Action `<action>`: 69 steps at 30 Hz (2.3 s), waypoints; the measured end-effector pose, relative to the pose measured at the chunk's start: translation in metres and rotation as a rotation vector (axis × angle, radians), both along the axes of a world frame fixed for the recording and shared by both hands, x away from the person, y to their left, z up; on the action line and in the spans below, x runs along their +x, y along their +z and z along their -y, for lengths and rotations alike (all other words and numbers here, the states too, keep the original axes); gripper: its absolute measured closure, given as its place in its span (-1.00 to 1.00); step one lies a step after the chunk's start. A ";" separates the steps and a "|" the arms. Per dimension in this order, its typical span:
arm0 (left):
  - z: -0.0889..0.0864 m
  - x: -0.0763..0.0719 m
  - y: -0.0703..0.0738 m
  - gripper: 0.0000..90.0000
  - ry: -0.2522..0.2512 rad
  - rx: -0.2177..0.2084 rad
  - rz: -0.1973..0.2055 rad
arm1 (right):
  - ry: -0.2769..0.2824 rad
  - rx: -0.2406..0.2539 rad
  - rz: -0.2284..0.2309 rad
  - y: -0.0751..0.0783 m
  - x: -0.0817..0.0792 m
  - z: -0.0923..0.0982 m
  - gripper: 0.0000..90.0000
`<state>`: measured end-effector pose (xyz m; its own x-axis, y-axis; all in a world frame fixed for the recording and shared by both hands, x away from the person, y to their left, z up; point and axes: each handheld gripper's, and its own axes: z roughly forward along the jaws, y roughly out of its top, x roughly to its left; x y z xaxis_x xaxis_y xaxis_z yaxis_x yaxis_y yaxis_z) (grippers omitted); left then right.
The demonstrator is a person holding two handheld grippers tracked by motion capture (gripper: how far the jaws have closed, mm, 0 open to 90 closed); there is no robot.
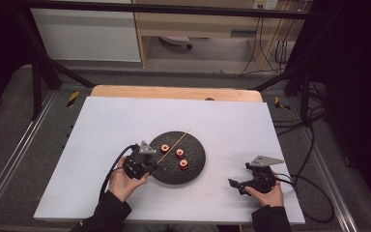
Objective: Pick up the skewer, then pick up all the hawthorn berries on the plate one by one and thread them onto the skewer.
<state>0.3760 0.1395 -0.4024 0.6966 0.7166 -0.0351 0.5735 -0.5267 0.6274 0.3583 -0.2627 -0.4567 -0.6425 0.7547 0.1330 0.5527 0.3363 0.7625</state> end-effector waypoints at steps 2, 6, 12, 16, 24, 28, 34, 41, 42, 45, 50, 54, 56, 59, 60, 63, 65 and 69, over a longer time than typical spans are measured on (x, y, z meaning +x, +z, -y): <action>-0.005 -0.002 0.000 0.96 0.007 -0.009 0.011 | -0.001 -0.001 -0.002 0.000 0.000 0.000 -0.98; -0.017 -0.008 0.000 0.96 0.017 -0.042 0.025 | 0.000 -0.001 -0.003 0.000 0.000 0.000 -0.98; -0.032 -0.014 -0.004 0.96 0.026 -0.087 0.040 | 0.001 -0.008 -0.001 -0.001 0.000 0.000 -0.98; -0.039 -0.019 -0.005 0.96 0.030 -0.100 0.053 | -0.004 -0.007 -0.003 -0.001 0.000 -0.001 -0.98; -0.062 -0.030 -0.011 0.96 0.043 -0.155 0.078 | -0.010 -0.004 -0.009 -0.002 0.001 -0.002 -0.98; -0.069 -0.033 -0.014 0.96 0.047 -0.171 0.088 | -0.014 -0.002 -0.010 -0.002 0.001 -0.002 -0.98; -0.078 -0.040 -0.020 0.96 0.038 -0.179 0.102 | -0.015 -0.005 -0.014 -0.001 0.001 -0.002 -0.98; -0.087 -0.044 -0.025 0.96 0.031 -0.204 0.115 | -0.013 -0.005 -0.006 0.001 0.001 -0.006 -0.98; -0.089 -0.045 -0.026 0.96 0.029 -0.211 0.115 | -0.015 -0.010 -0.007 0.002 0.001 -0.007 -0.98; -0.090 -0.046 -0.026 0.96 0.028 -0.215 0.120 | -0.014 -0.013 -0.009 0.003 0.001 -0.009 -0.98; -0.094 -0.049 -0.028 0.96 0.021 -0.228 0.131 | -0.012 -0.020 -0.013 0.006 0.003 -0.015 -0.98; -0.095 -0.050 -0.029 0.96 0.014 -0.231 0.133 | -0.011 -0.019 -0.012 0.011 0.003 -0.021 -0.98; -0.094 -0.051 -0.029 0.96 0.008 -0.237 0.129 | -0.011 -0.013 -0.012 0.013 0.003 -0.025 -0.98; -0.095 -0.052 -0.029 0.96 0.003 -0.238 0.133 | -0.009 -0.012 -0.009 0.016 0.004 -0.029 -0.98; -0.095 -0.053 -0.029 0.96 0.003 -0.241 0.134 | 0.000 -0.011 -0.009 0.019 0.005 -0.033 -0.99; -0.095 -0.054 -0.029 0.96 -0.005 -0.241 0.137 | 0.006 -0.011 -0.009 0.023 0.006 -0.037 -0.99; -0.095 -0.055 -0.030 0.96 -0.010 -0.237 0.137 | 0.016 -0.014 -0.006 0.026 0.006 -0.043 -0.99; -0.097 -0.055 -0.032 0.96 -0.006 -0.246 0.129 | 0.030 -0.016 0.000 0.033 0.009 -0.053 -0.99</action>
